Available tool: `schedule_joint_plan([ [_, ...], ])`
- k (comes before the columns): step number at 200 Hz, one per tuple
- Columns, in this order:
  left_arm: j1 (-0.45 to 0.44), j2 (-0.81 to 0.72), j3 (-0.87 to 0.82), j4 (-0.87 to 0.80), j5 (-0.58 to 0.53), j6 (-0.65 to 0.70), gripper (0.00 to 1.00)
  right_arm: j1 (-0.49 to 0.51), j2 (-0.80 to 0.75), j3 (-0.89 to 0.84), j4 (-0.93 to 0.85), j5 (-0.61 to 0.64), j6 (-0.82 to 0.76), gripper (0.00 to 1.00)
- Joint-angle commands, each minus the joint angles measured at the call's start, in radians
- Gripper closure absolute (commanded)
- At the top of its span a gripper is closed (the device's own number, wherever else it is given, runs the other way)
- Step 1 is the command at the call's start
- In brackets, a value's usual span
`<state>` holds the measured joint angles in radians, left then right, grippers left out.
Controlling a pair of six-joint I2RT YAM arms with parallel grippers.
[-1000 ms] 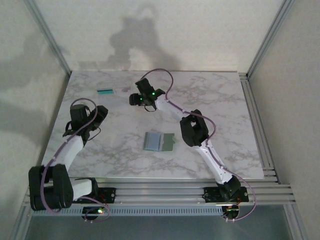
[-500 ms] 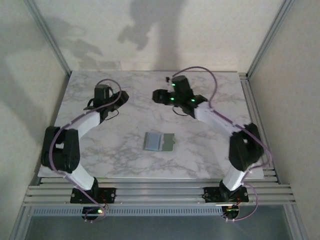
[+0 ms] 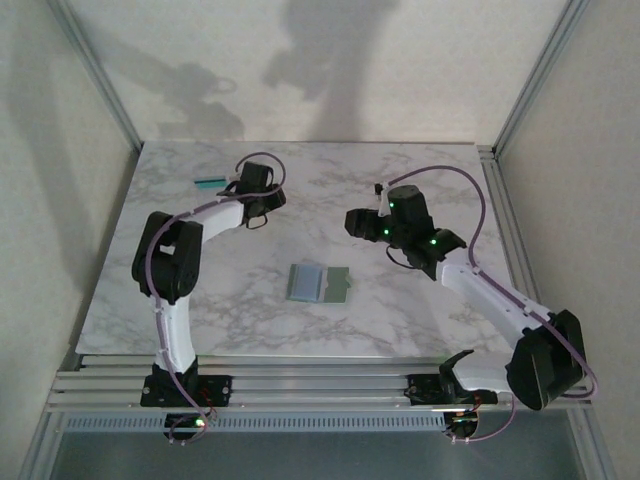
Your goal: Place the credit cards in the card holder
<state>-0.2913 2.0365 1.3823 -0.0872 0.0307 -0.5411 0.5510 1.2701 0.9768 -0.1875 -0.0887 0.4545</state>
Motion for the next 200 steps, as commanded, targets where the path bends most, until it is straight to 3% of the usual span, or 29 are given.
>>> schedule_joint_plan([
  [1,-0.001,0.035,0.069,-0.087,-0.103,0.02,0.42,-0.009,-0.035,-0.028,0.011,-0.024,-0.034,0.38],
  [55,-0.016,0.121,0.167,-0.169,-0.166,0.035,0.42,-0.017,-0.059,-0.028,-0.004,-0.034,-0.037,0.38],
  [74,-0.019,0.141,0.182,-0.174,-0.163,0.041,0.56,-0.018,-0.084,-0.038,-0.005,-0.017,-0.037,0.38],
  [132,-0.024,0.18,0.254,-0.262,-0.14,0.053,0.56,-0.02,-0.107,-0.035,-0.01,-0.014,-0.033,0.38],
  [159,-0.03,0.182,0.261,-0.286,-0.139,0.055,0.73,-0.02,-0.108,-0.027,-0.016,-0.011,-0.028,0.38],
  [200,-0.031,0.206,0.302,-0.341,-0.144,0.078,0.76,-0.019,-0.106,-0.018,-0.023,-0.017,-0.023,0.38],
])
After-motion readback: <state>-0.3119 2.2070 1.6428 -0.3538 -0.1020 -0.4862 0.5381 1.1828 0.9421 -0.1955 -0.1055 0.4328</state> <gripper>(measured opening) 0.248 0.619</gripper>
